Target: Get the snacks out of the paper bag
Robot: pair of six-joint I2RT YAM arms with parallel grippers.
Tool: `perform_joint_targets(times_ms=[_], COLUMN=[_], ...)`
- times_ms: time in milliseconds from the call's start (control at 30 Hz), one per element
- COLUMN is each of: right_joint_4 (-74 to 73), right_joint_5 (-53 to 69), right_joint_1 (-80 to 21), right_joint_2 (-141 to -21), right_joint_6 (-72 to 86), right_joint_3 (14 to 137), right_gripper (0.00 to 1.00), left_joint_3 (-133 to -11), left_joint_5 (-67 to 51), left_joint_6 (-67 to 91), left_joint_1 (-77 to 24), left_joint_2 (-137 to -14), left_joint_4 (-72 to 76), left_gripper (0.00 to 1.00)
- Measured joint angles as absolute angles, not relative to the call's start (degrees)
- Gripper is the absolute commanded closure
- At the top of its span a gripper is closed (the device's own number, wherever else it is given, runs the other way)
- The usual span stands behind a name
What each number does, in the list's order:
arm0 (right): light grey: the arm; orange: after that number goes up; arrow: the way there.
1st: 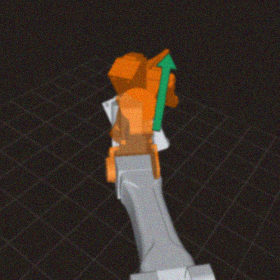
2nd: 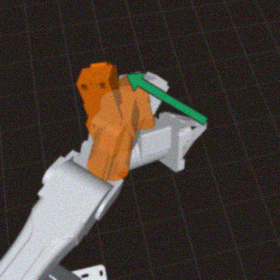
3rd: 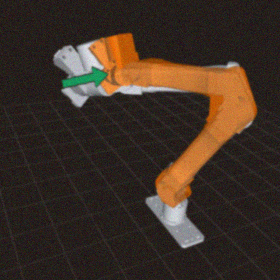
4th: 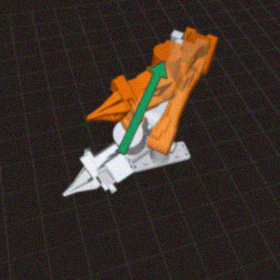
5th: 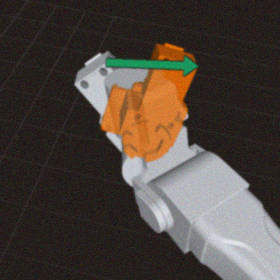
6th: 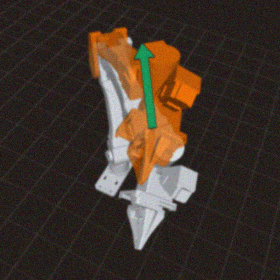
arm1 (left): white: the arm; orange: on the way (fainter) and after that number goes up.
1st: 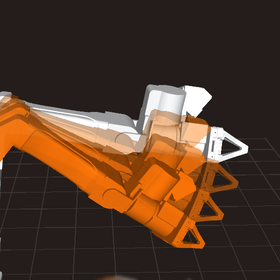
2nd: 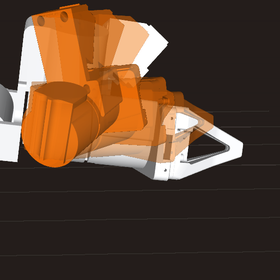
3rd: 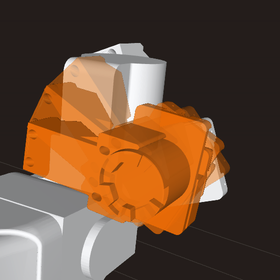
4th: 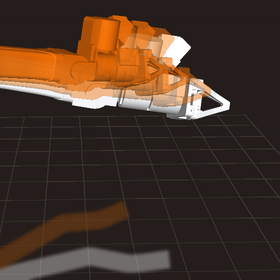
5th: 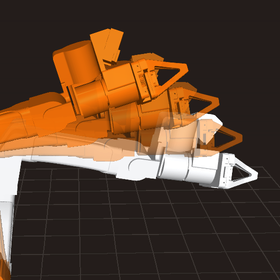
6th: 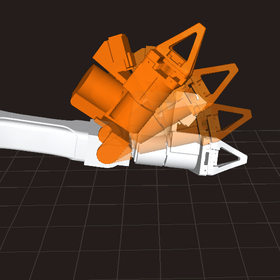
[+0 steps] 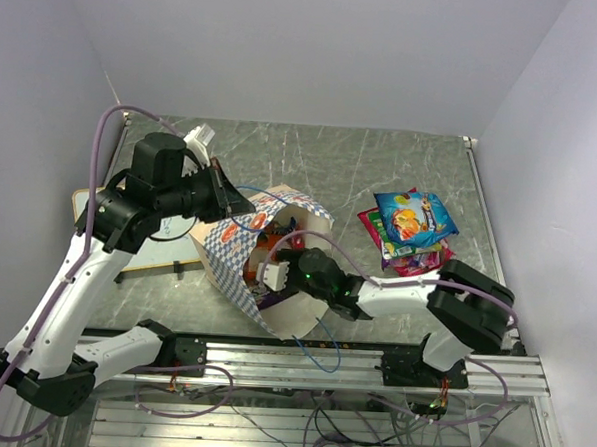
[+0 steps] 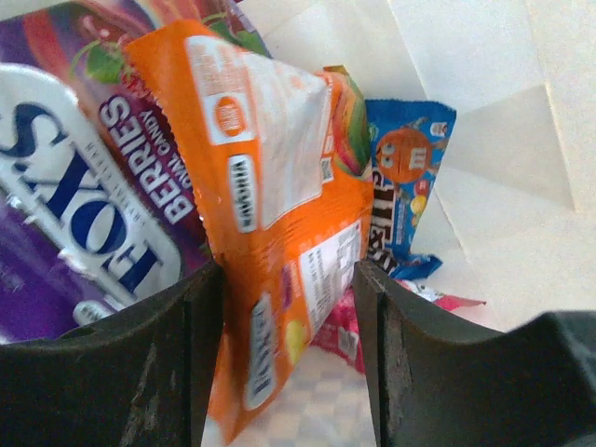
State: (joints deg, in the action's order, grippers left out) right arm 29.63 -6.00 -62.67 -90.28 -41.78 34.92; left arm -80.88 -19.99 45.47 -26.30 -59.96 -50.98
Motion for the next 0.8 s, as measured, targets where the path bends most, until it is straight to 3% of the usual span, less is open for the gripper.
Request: perform_joint_targets(times_ms=[100,267,433,800], right_joint_4=[30.9,32.1,31.0,17.9], right_joint_5=[-6.7,-7.0,-7.1,-0.7], right_joint_1=[-62.7,-62.4,-61.7,-61.0], right_joint_2=[-94.8,-99.7,-97.6,-80.2], right_joint_6=[-42.2,-43.5,-42.0,-31.4], right_joint_3=[37.9,41.0,41.3,41.4], right_gripper=[0.49,0.78,0.99,1.0], left_joint_3=[-80.9,-80.9,-82.2,-86.5], left_joint_5=[-20.9,-21.7,-21.6,-17.7], left_joint_6=[45.5,44.8,43.3,39.4], left_joint_1=[-26.3,-26.3,-26.3,-26.3], left_joint_2=[-60.6,-62.3,-64.1,-65.9], left_joint_4=[-50.8,-50.8,-51.5,-52.1], left_gripper=[0.93,0.93,0.93,0.93])
